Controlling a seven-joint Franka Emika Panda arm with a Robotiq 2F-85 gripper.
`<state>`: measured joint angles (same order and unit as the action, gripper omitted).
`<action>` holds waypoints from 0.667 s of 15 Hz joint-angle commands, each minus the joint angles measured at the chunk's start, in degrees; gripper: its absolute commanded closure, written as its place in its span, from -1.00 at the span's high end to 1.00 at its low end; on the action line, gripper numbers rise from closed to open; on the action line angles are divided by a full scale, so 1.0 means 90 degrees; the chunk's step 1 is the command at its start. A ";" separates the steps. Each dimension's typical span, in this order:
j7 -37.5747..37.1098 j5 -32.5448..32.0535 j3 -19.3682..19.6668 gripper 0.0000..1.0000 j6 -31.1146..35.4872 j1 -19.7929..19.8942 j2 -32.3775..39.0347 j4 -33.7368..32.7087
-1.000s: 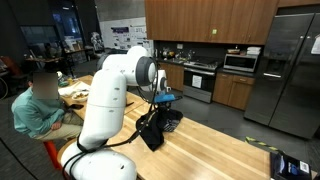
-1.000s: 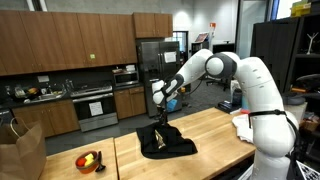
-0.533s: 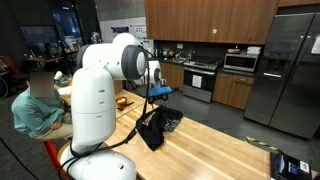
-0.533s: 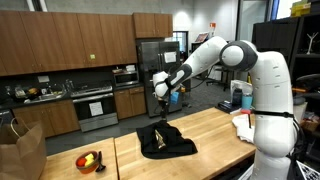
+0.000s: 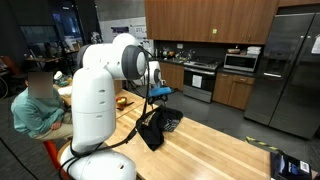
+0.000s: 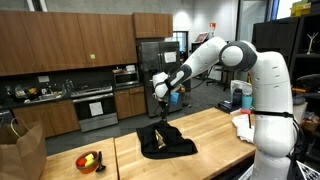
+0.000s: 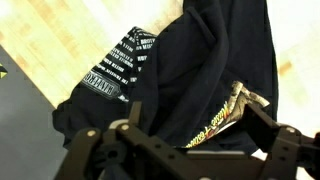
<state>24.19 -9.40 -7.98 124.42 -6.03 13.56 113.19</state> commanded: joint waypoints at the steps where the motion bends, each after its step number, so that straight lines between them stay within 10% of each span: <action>1: -0.0004 -0.0002 -0.0013 1.00 -0.0015 0.0007 0.0003 -0.0012; 10: 0.0493 -0.0080 -0.0150 1.00 0.0178 -0.0006 -0.0933 0.1246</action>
<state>24.75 -9.45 -8.56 124.22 -6.18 11.96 116.99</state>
